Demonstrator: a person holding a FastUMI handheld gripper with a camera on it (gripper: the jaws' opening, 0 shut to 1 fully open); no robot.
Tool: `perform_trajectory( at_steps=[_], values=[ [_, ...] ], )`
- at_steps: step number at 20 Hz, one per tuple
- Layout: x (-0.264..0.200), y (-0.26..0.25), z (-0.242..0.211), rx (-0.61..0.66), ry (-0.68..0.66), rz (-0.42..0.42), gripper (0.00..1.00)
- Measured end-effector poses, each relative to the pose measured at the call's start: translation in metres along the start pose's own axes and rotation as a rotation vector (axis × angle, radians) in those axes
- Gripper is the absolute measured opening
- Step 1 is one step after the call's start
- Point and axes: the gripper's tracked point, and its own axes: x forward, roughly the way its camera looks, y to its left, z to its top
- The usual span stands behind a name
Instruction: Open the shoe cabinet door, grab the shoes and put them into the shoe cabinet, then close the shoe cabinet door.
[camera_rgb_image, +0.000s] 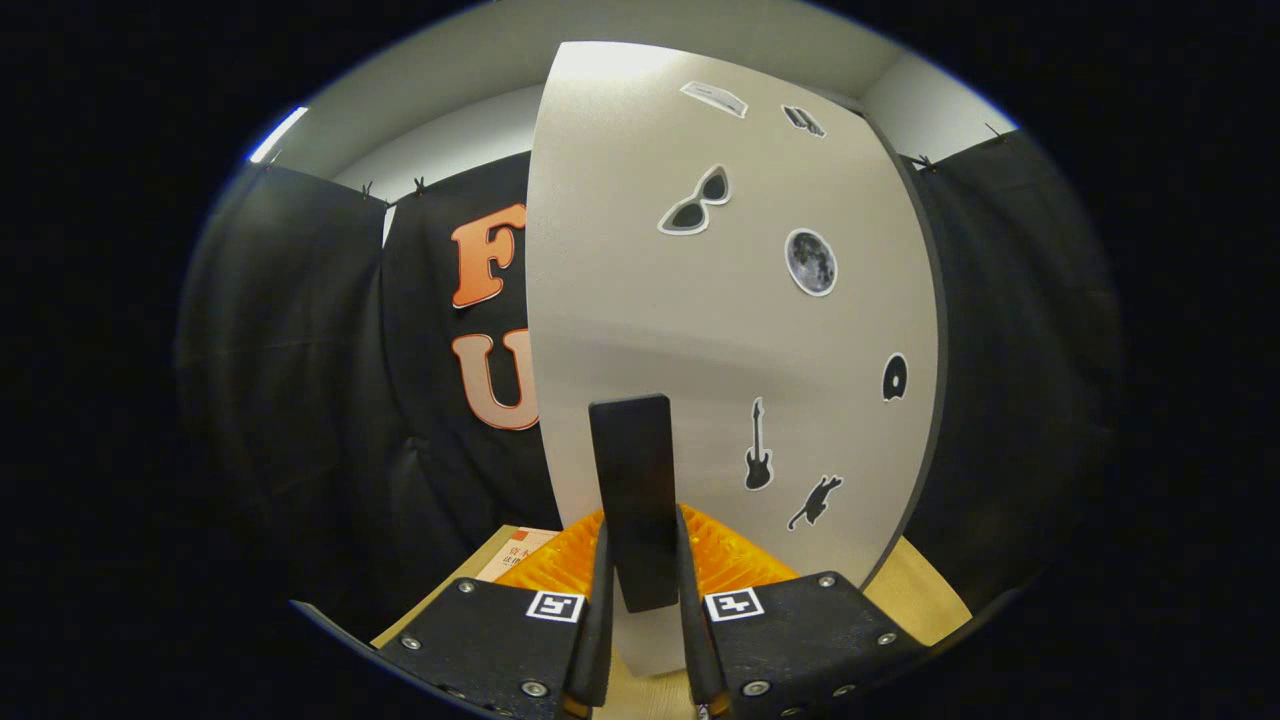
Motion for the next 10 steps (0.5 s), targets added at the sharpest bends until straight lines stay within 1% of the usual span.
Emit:
perform_trajectory(
  at_steps=[6, 10],
  values=[
    [-0.05, -0.031, -0.004, 0.01, 0.005, -0.042, 0.3],
    [-0.079, -0.055, -0.007, 0.025, 0.005, -0.086, 0.29]
  ],
)
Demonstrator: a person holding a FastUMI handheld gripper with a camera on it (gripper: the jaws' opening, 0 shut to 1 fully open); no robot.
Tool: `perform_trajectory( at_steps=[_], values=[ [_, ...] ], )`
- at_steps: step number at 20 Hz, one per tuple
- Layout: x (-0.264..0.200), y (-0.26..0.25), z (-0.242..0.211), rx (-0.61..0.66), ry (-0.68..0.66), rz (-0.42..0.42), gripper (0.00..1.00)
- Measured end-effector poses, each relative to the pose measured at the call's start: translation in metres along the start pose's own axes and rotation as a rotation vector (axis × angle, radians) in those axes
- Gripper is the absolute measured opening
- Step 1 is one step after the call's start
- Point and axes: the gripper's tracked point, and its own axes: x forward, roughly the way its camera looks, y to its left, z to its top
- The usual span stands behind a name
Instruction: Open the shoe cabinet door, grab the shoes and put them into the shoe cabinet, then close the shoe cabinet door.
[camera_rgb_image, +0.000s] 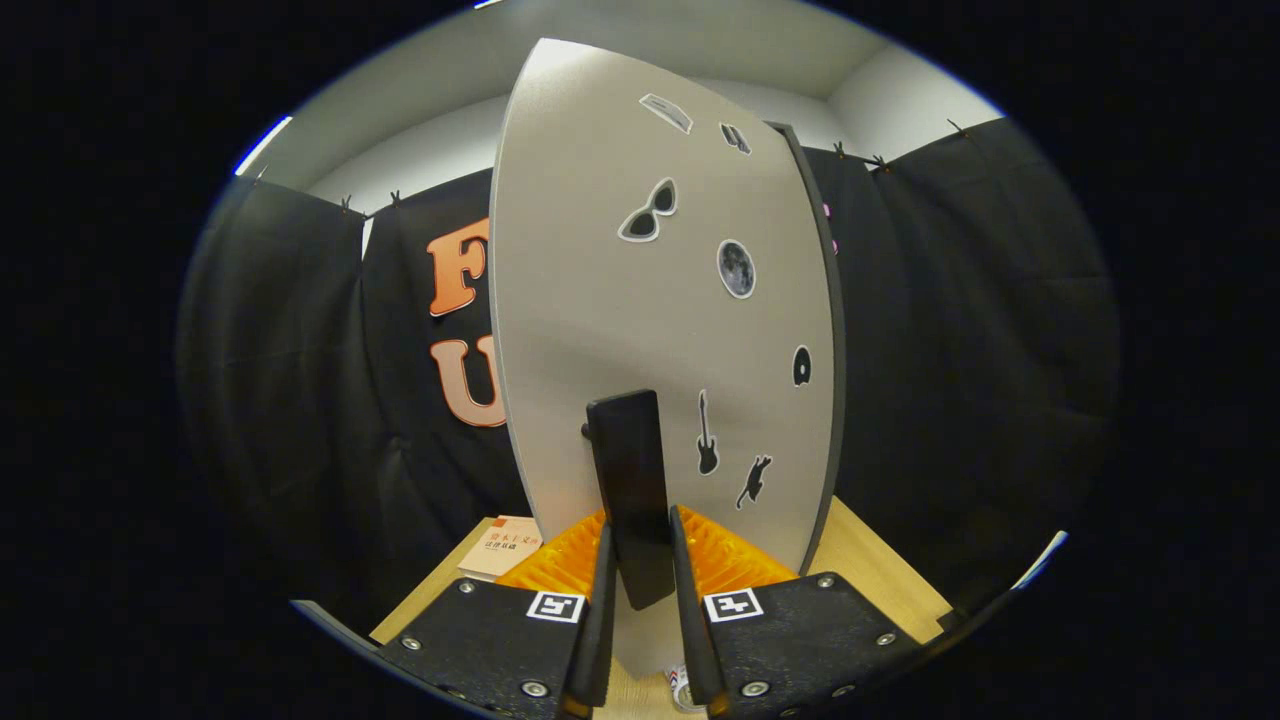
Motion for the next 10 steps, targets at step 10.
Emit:
perform_trajectory(
  at_steps=[10],
  values=[
    [-0.062, -0.1, 0.001, 0.023, -0.007, -0.181, 0.29]
  ],
)
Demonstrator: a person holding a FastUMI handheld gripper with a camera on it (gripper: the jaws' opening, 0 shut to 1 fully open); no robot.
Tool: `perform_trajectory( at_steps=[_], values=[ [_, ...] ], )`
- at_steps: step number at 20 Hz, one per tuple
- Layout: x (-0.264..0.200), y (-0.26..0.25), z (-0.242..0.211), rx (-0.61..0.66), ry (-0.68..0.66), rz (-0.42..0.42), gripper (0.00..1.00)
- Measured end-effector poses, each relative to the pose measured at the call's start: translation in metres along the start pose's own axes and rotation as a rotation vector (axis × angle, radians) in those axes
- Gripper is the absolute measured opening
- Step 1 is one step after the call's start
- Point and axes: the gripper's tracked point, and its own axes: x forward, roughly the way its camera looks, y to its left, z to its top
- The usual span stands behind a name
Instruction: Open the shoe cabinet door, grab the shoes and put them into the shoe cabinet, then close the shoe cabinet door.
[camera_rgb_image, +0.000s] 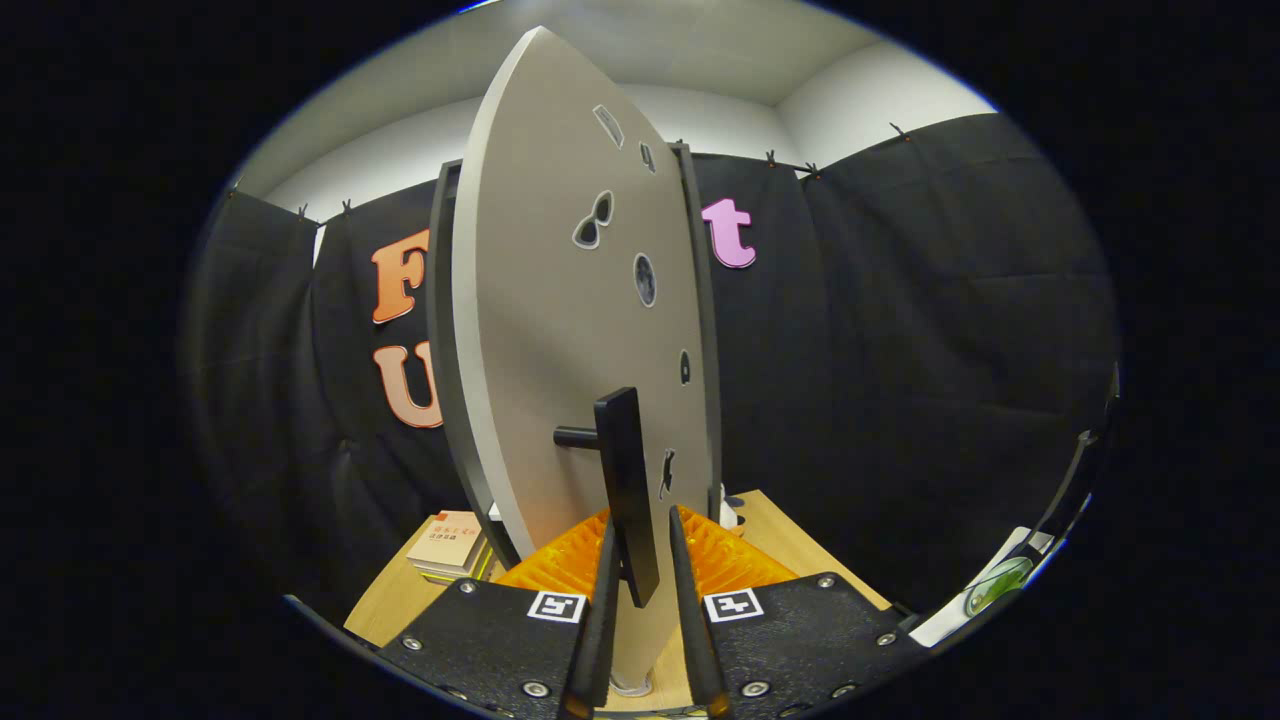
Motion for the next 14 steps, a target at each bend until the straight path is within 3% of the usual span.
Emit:
perform_trajectory(
  at_steps=[9, 14],
  values=[
    [-0.014, -0.081, 0.004, 0.054, -0.023, -0.123, 0.33],
    [-0.031, -0.102, 0.004, 0.088, -0.032, -0.15, 0.52]
  ],
)
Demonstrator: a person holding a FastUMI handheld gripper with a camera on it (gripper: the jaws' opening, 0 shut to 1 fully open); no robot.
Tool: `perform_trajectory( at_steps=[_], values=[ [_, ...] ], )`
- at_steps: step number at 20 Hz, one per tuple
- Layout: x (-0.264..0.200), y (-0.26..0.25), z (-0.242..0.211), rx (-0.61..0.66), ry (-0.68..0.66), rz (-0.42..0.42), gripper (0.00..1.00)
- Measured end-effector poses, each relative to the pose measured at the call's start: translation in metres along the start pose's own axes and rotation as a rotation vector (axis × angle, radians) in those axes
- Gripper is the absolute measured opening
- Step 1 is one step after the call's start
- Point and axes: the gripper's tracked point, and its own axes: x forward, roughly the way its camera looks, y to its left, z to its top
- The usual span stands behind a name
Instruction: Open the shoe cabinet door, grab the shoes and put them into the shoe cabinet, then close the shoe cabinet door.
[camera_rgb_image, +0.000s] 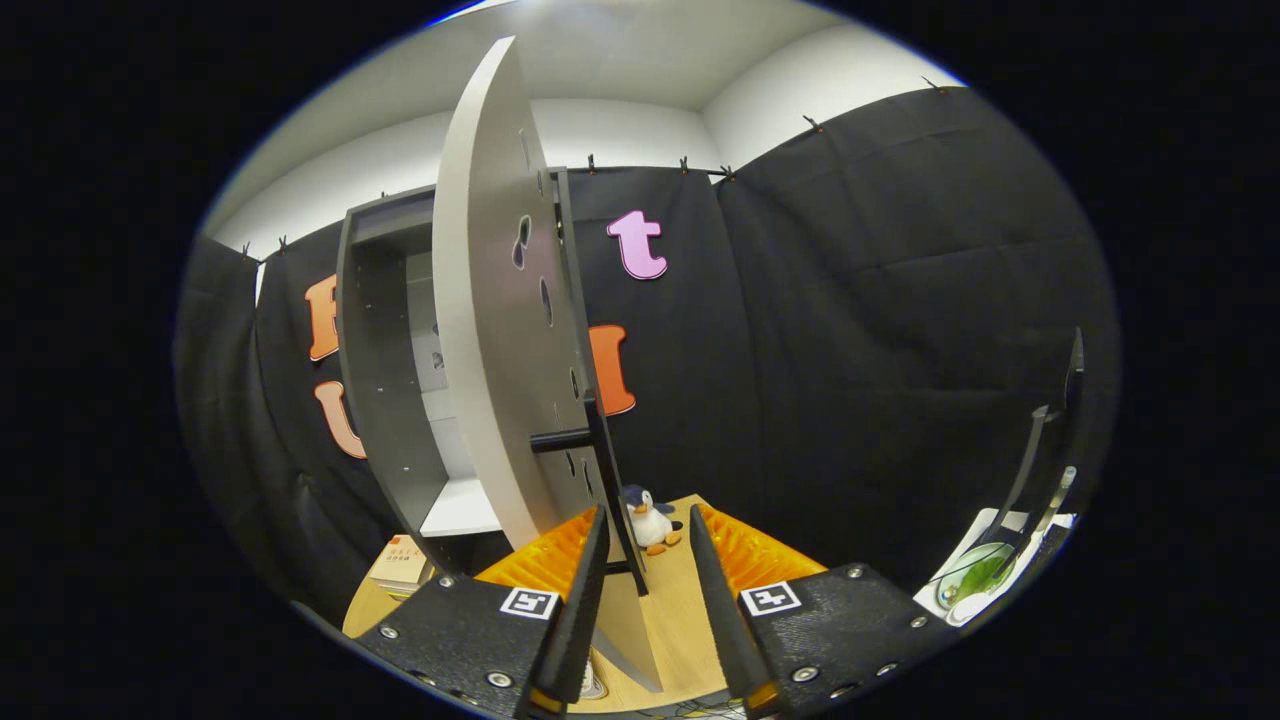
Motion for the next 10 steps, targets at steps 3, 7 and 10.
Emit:
perform_trajectory(
  at_steps=[3, 7, 10],
  values=[
    [-0.002, 0.0, 0.003, -0.015, -0.003, -0.011, 0.58],
    [-0.011, 0.003, 0.011, -0.043, -0.017, -0.02, 0.62],
    [-0.014, 0.005, 0.012, -0.047, -0.017, -0.03, 0.63]
  ],
)
